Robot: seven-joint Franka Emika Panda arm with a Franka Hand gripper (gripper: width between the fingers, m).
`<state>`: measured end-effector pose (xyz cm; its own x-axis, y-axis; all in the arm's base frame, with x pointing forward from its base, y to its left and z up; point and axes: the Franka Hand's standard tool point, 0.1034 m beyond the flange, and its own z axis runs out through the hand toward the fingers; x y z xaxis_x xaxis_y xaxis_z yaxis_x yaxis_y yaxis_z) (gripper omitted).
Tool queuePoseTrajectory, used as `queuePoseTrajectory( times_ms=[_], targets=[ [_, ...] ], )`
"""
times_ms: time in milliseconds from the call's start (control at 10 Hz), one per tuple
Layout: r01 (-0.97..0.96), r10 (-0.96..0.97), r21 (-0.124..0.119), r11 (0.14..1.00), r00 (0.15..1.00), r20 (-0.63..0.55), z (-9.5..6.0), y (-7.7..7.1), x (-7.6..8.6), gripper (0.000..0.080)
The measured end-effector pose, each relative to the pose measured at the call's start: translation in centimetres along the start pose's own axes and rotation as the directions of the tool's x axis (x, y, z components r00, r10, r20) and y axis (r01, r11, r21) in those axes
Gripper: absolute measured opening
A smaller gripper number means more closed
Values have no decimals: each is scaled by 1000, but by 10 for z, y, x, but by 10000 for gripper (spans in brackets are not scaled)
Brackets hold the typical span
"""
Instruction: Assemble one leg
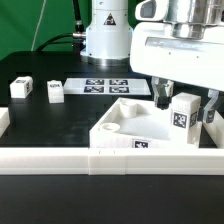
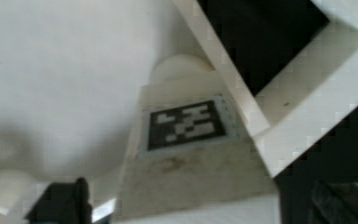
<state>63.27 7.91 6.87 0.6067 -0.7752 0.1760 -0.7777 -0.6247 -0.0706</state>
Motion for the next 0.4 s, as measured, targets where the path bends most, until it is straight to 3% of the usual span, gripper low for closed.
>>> queuePoseTrajectory(
  times_ms=[400],
  targets=[
    [0,0,-1,1000,1000,0,0,0,0,649]
  ],
)
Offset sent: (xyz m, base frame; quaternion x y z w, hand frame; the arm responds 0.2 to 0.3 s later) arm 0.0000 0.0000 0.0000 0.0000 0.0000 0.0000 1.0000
